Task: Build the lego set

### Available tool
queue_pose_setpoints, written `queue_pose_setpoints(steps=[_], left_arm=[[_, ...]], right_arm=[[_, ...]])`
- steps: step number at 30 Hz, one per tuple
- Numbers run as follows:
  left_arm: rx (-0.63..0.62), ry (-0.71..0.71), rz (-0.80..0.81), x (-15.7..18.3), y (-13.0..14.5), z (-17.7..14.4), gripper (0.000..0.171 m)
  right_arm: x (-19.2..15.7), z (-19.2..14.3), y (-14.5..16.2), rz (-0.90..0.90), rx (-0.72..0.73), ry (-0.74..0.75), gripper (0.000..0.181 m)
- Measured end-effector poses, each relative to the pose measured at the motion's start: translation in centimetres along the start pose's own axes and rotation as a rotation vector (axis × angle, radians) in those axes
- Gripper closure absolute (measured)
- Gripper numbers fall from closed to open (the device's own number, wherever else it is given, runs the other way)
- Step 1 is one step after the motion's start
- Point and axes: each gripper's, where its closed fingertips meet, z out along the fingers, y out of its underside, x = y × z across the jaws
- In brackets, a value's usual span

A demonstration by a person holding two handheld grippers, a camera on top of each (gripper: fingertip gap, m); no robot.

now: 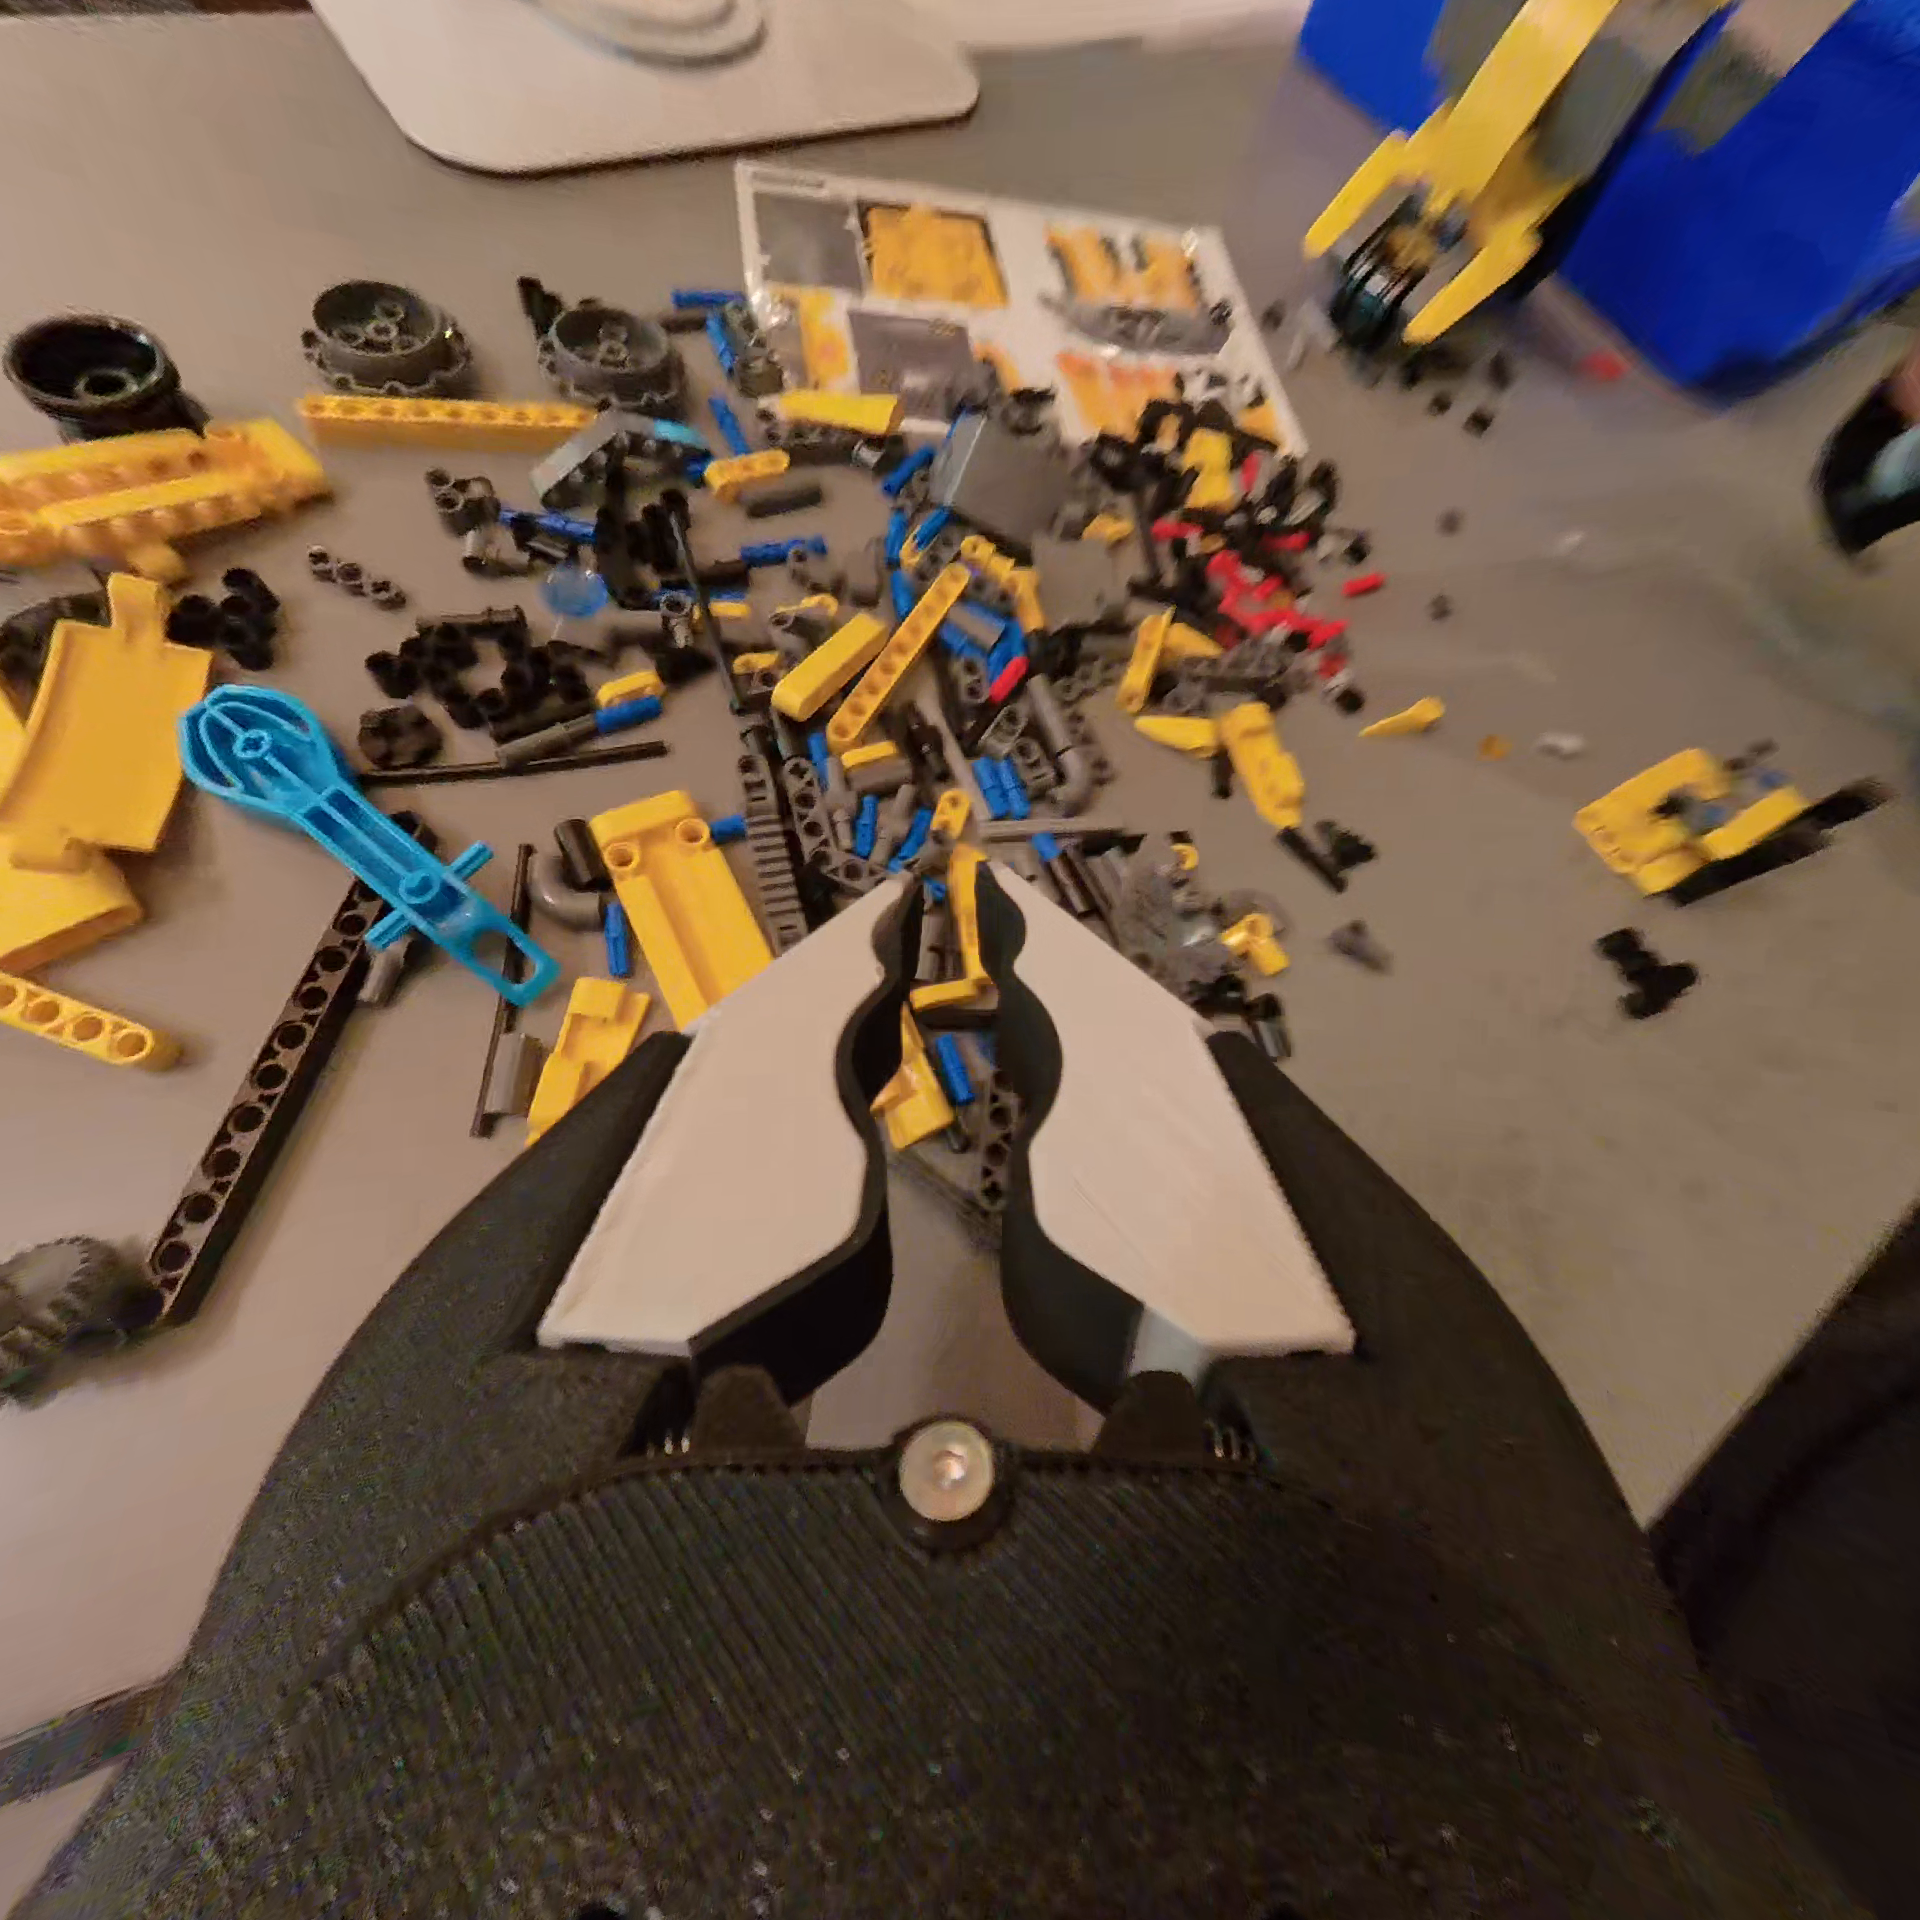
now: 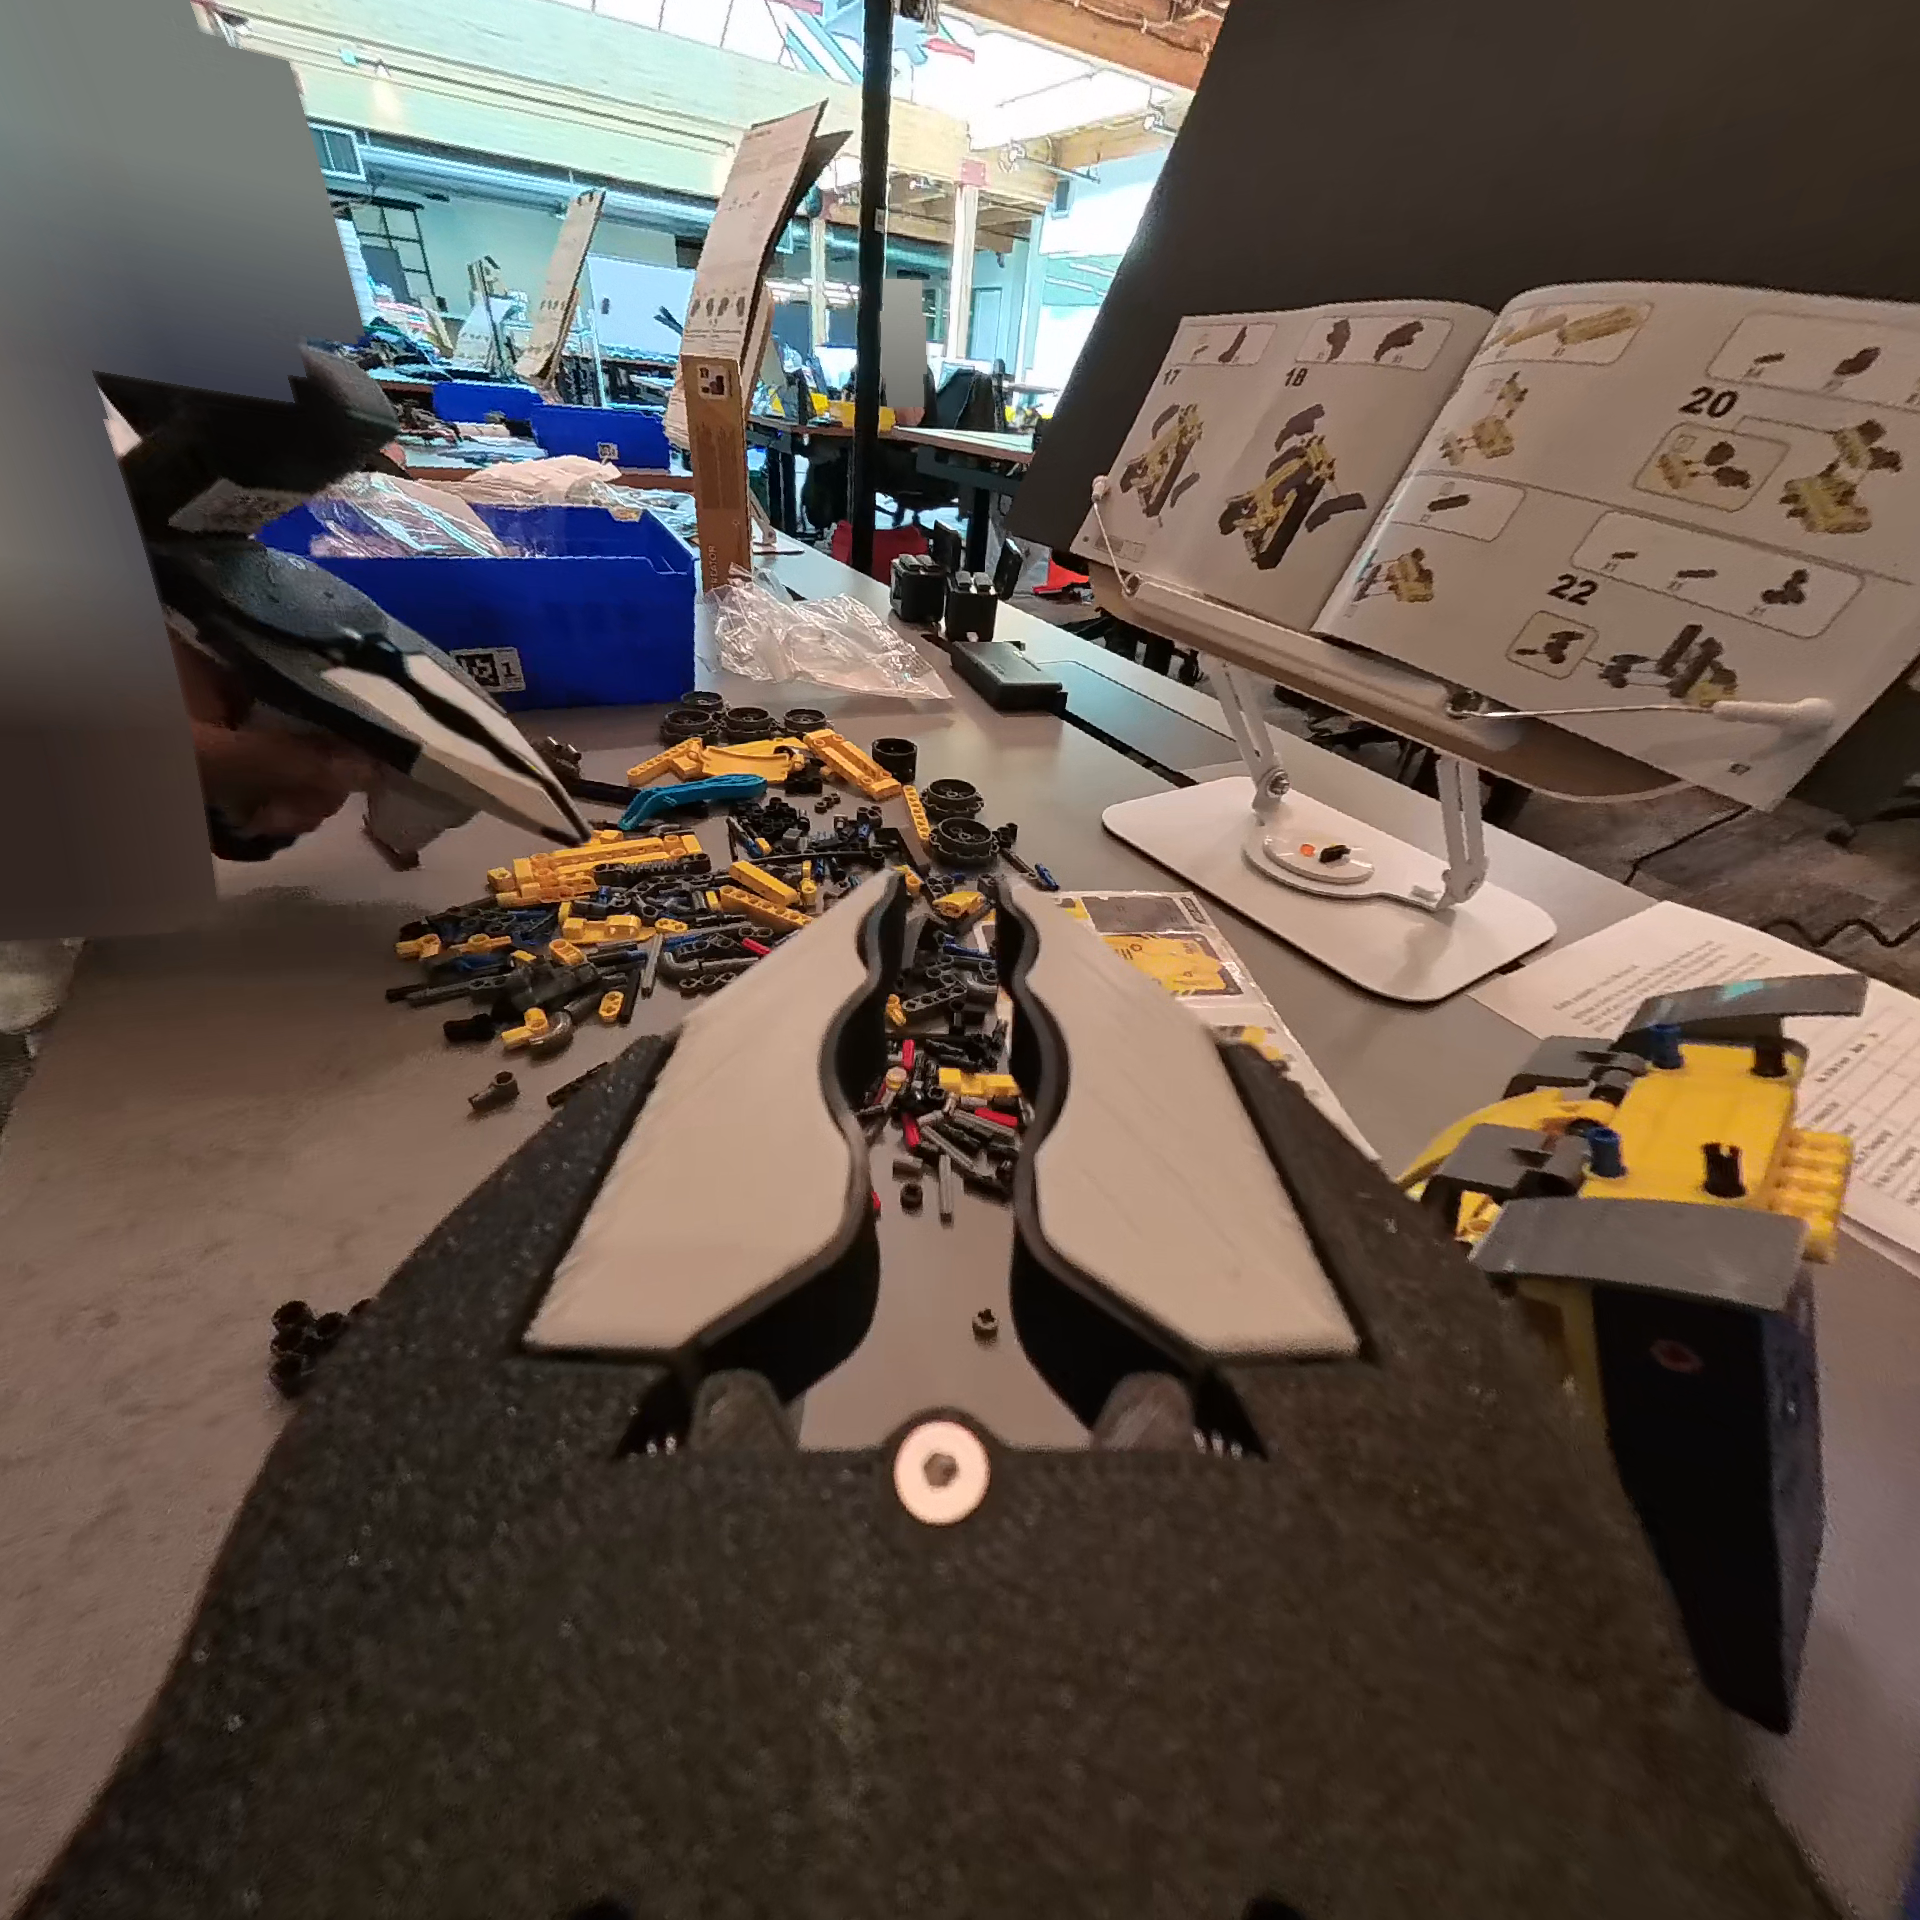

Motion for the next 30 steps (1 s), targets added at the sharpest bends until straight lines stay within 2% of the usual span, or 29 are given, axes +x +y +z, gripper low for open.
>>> queue_pose_setpoints(steps=[4,7,10,13,18,26,30], left_arm=[[-0.001,-0.105,0.032,-1.3,0.3,1.0,0.164],[0.079,-0.180,-0.005,-3.2,-0.4,0.1,0.171],[0.134,-0.164,-0.074,-4.0,-0.6,0.0,0.171],[0.158,-0.187,-0.047,-4.0,-0.9,-0.3,0.171],[0.094,-0.202,-0.009,-3.8,-0.3,0.5,0.171],[0.172,-0.074,-0.181,-4.3,-0.9,-0.3,0.165],[0.185,-0.081,-0.160,-4.1,-1.0,-0.5,0.166]], right_arm=[[0.2,0.1,0.3,0.020,-0.009,-0.004,0.166],[0.0,0.1,0.2,0.036,-0.004,-0.017,0.164],[-0.4,0.1,-0.2,0.029,0.004,-0.026,0.163],[-0.7,0.2,-0.1,0.024,-0.003,-0.035,0.162],[-1.0,0.6,0.4,0.014,-0.030,-0.038,0.161],[-1.0,0.7,0.6,0.017,-0.038,-0.038,0.160],[-0.9,0.7,0.8,0.020,-0.045,-0.036,0.160]])
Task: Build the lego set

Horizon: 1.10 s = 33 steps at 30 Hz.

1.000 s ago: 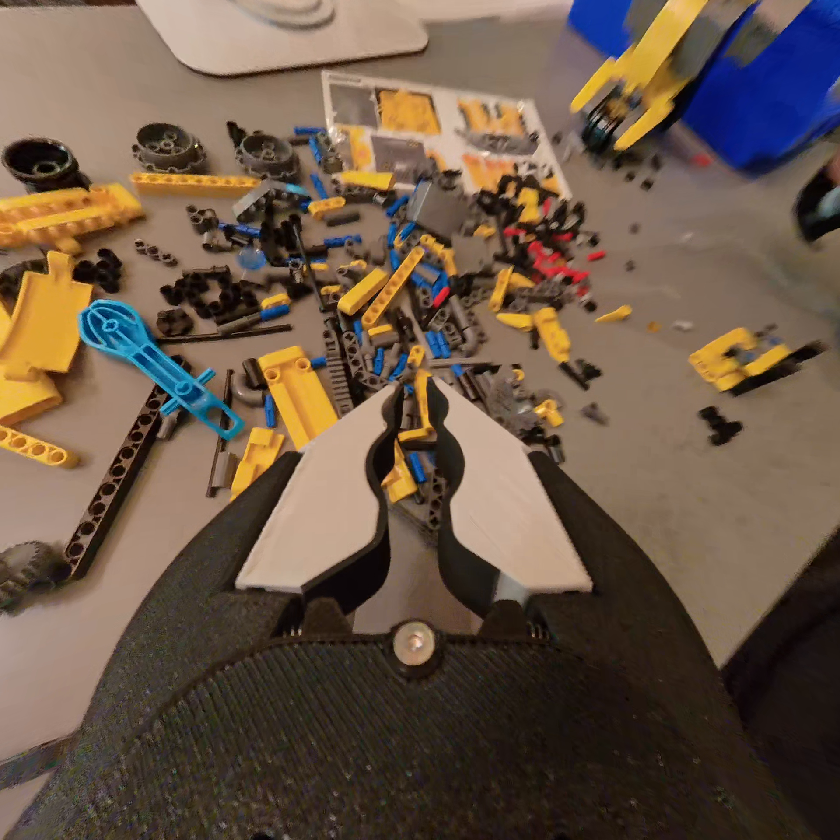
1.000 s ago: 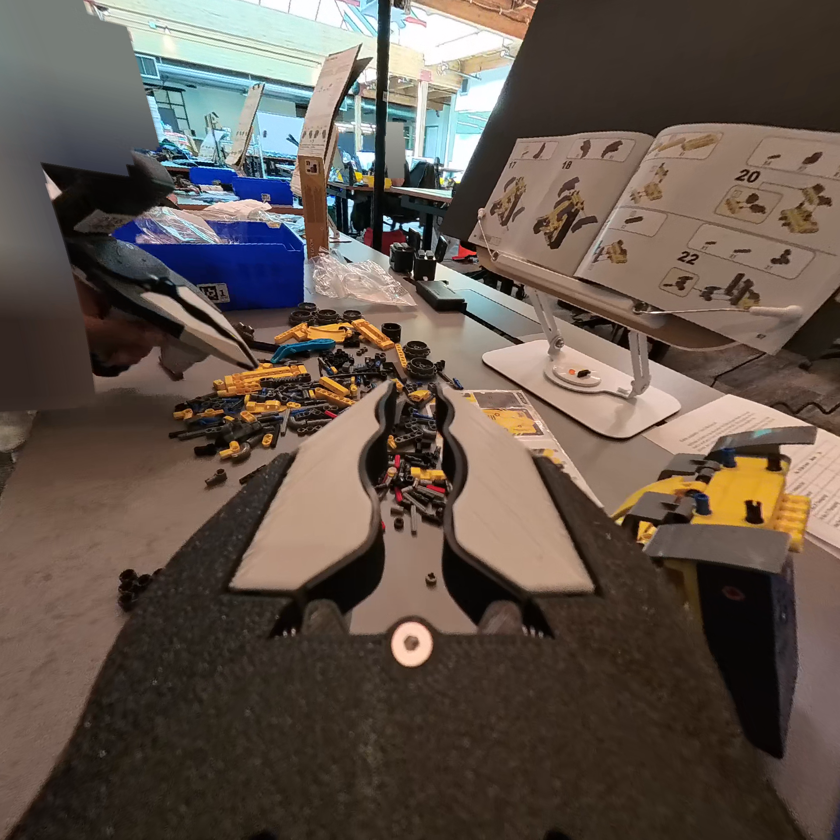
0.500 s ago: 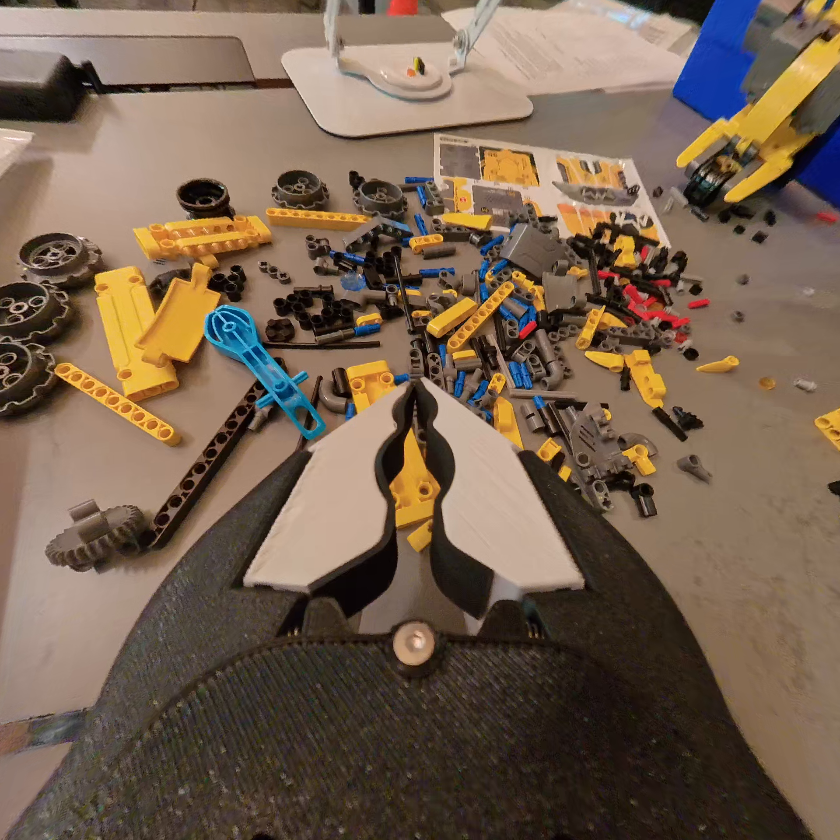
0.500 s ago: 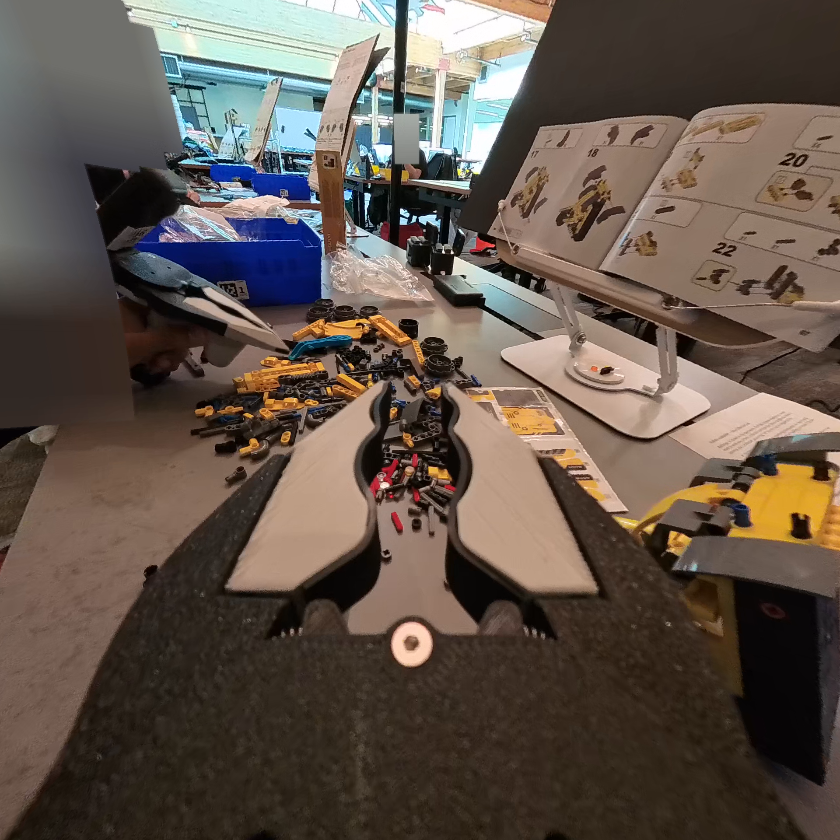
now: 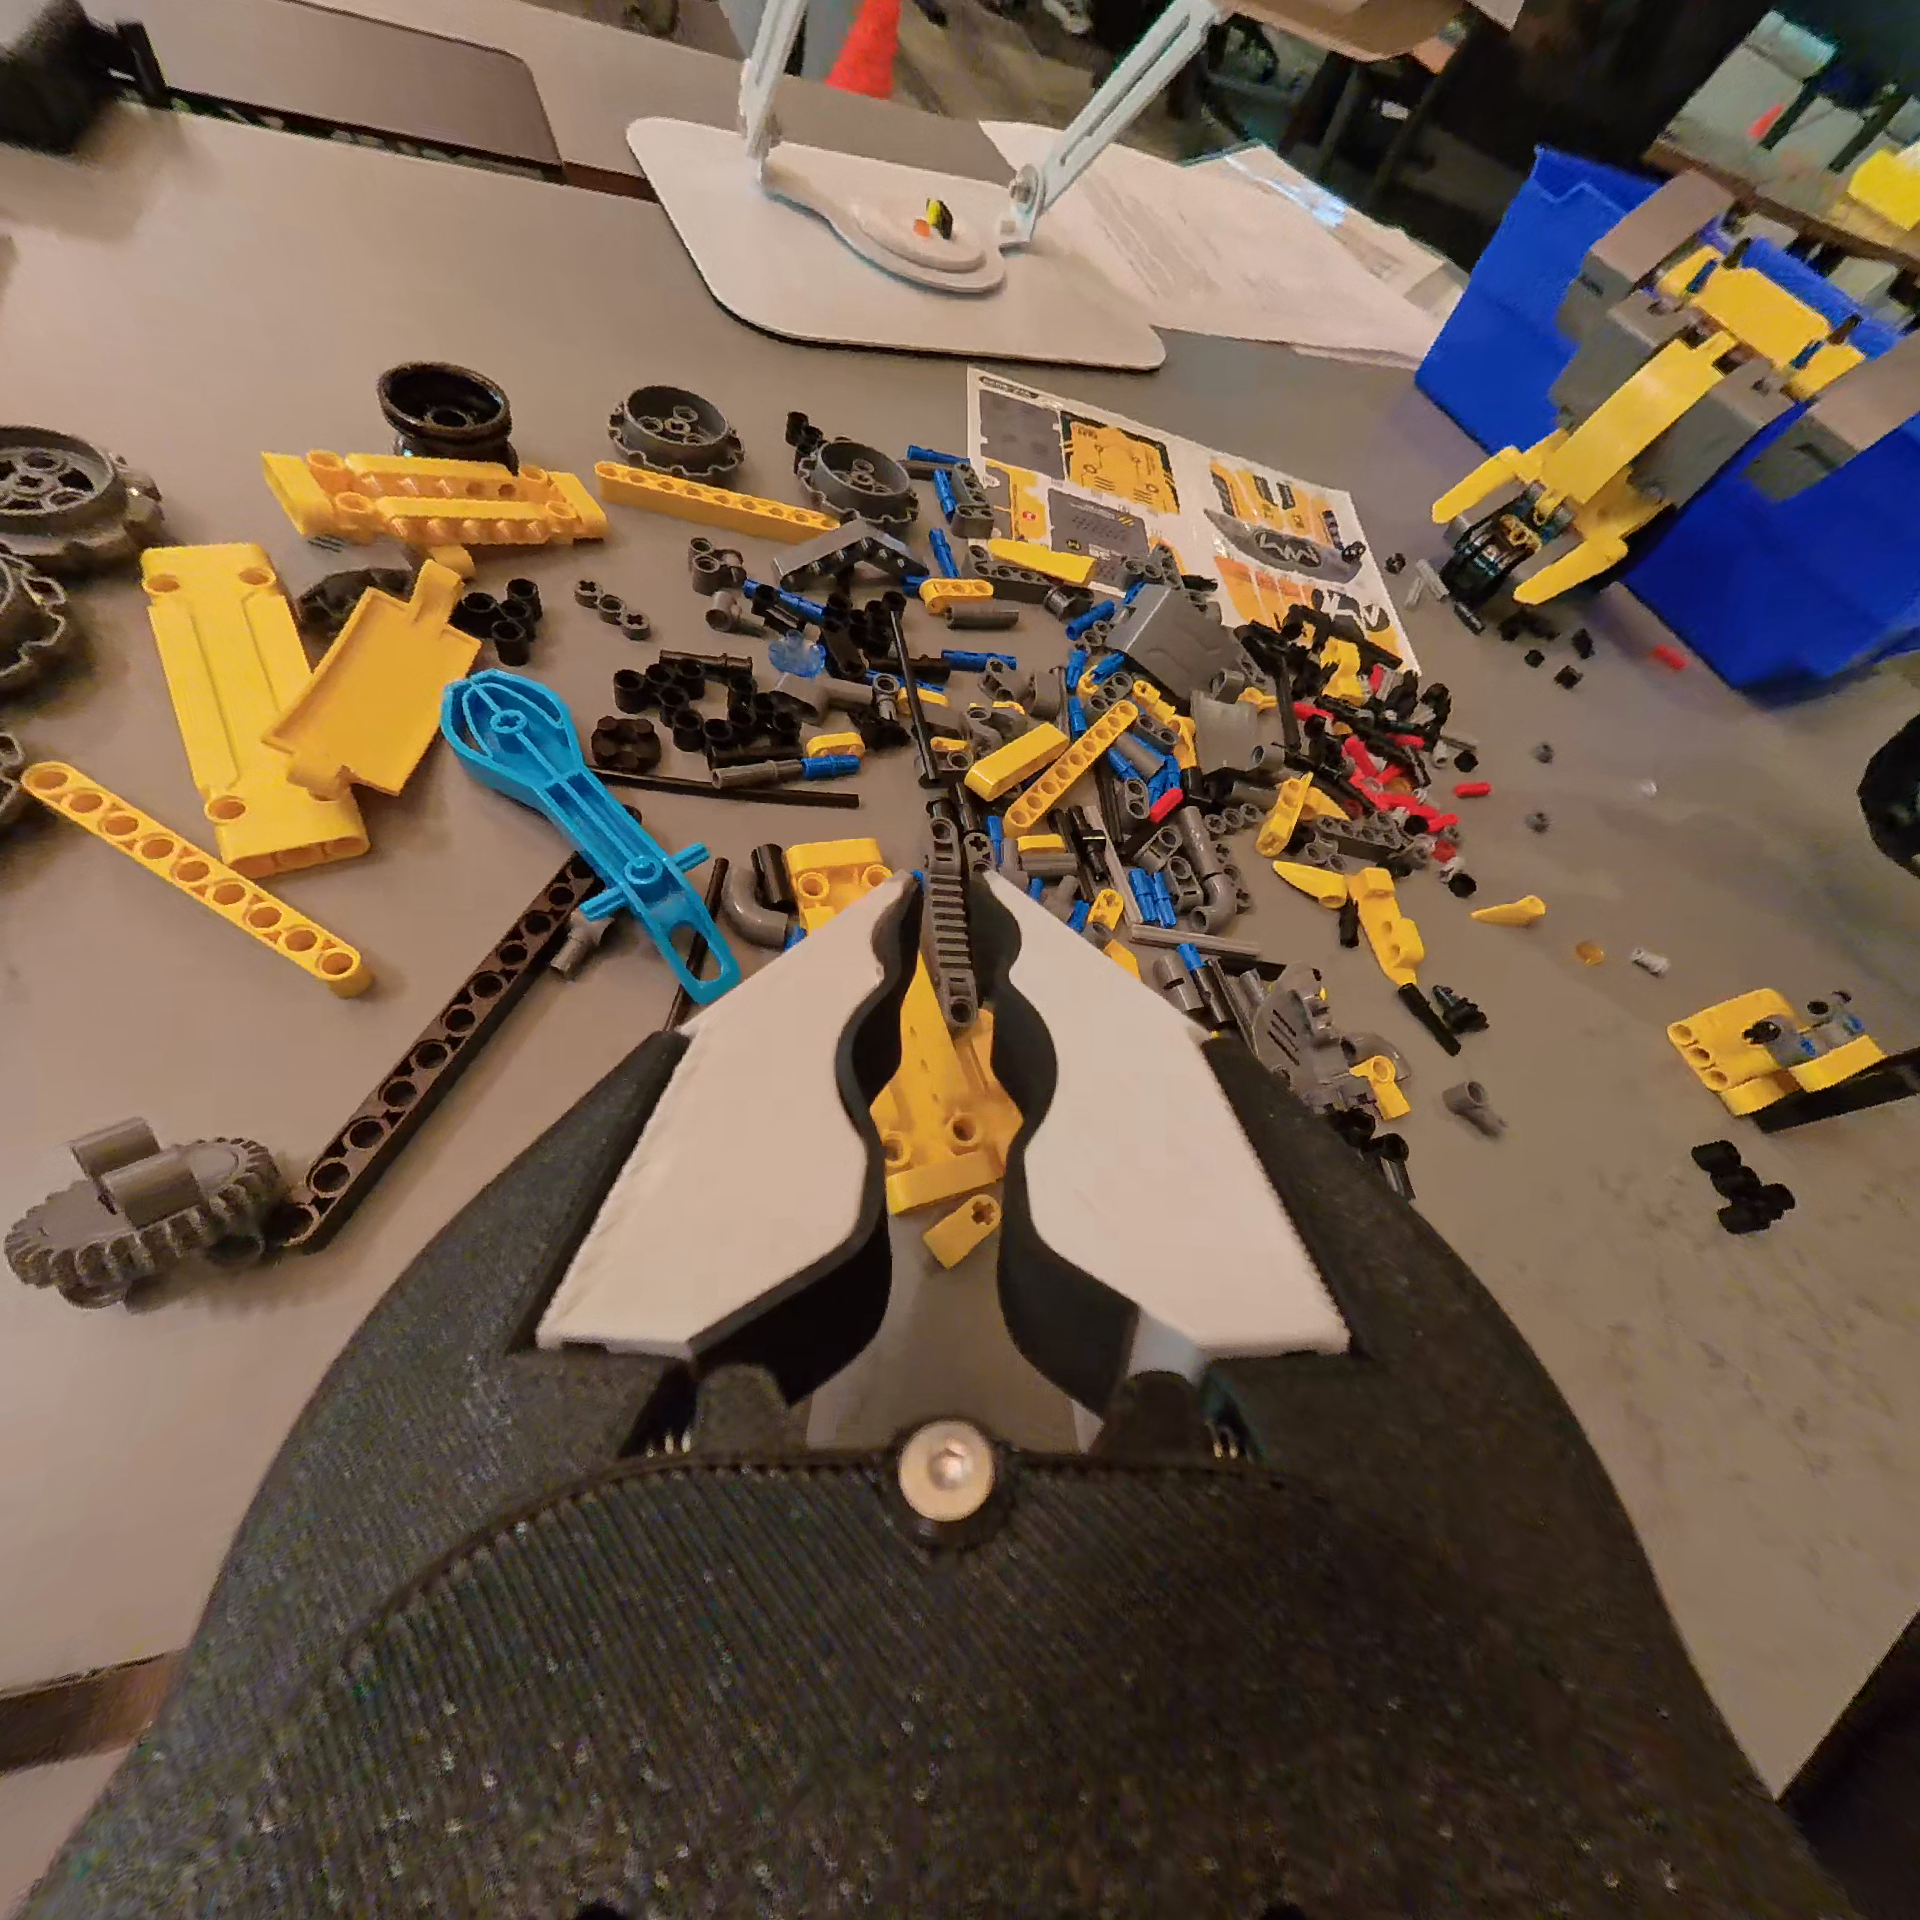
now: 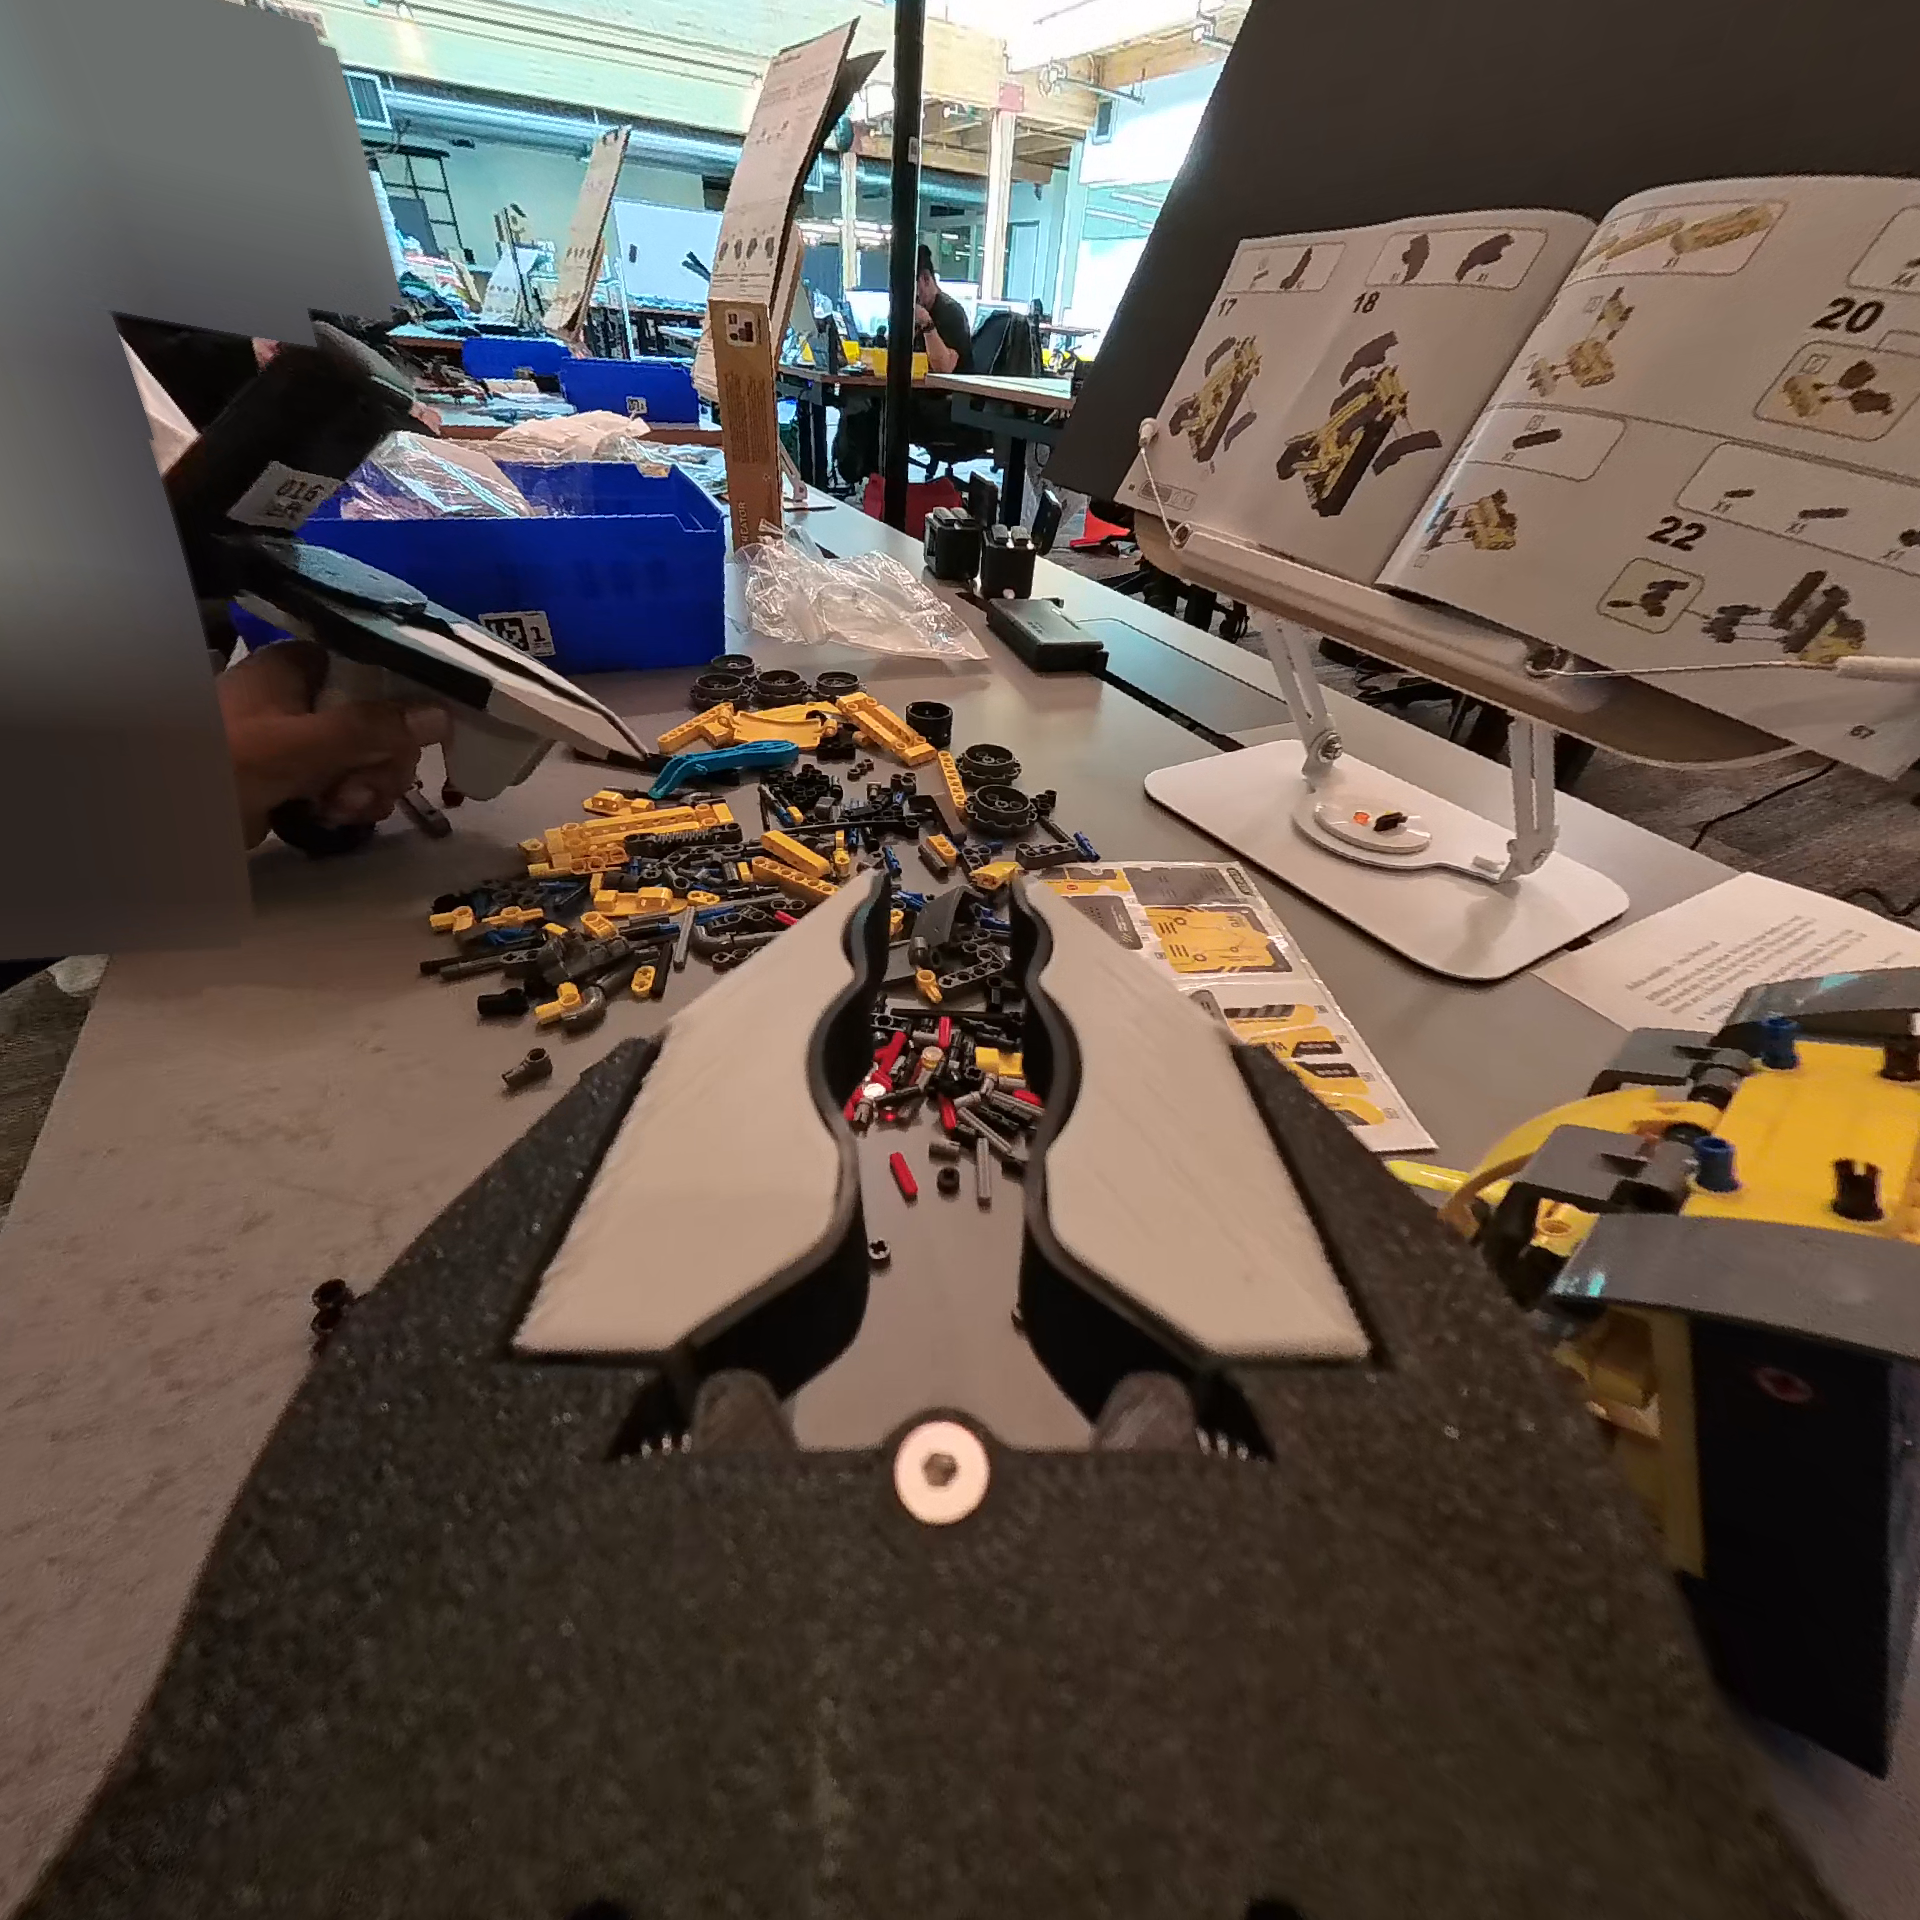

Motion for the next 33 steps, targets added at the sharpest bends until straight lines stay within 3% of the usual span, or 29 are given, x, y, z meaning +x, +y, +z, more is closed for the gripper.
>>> queue_pose_setpoints(steps=[27,30,33], left_arm=[[-0.057,-0.030,0.084,0.5,0.7,0.6,0.162],[0.006,0.095,0.075,3.2,-0.9,1.3,0.164],[-0.049,0.229,0.075,6.6,-2.9,3.7,0.163]], right_arm=[[0.7,0.1,0.4,0.055,0.007,0.008,0.152],[1.0,0.3,1.1,0.075,-0.013,0.009,0.152],[0.9,0.5,1.4,0.119,-0.014,-0.016,0.151]])
